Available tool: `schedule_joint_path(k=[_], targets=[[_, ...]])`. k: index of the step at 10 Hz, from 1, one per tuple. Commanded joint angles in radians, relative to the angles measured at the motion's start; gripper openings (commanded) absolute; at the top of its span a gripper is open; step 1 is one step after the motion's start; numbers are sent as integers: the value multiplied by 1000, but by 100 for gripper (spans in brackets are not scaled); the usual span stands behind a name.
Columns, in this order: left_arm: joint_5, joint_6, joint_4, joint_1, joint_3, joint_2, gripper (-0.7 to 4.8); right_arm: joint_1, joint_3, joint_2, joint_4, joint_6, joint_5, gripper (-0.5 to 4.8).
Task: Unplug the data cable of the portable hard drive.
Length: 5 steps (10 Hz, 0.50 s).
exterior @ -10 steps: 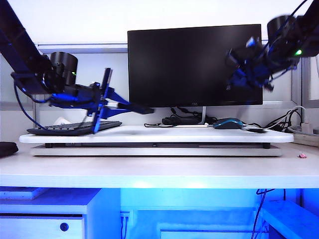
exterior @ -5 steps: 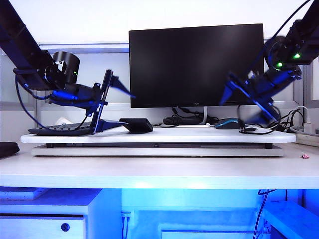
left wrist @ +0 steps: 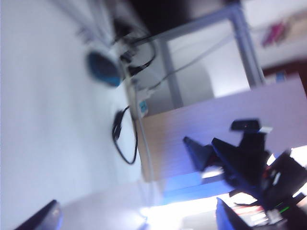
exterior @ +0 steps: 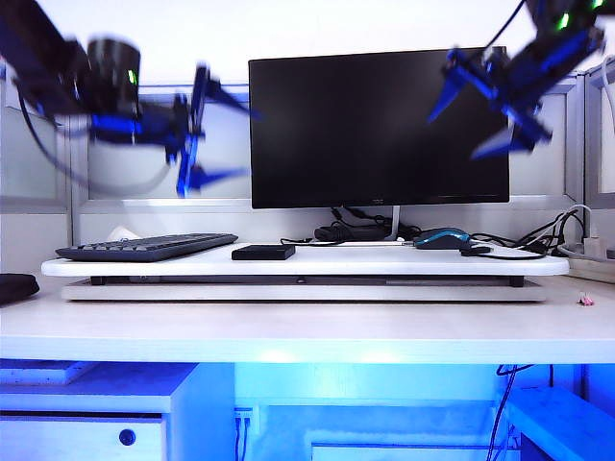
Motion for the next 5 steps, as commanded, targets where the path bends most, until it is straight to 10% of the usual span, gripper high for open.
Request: schedule_joint_path(k=[1, 5], targets=[[-176, 545, -59, 2, 4, -205, 336, 3, 3, -159, 43, -219, 99, 479], [-390, 879, -406, 2, 4, -482, 335, 3, 3, -399, 68, -236, 146, 479]])
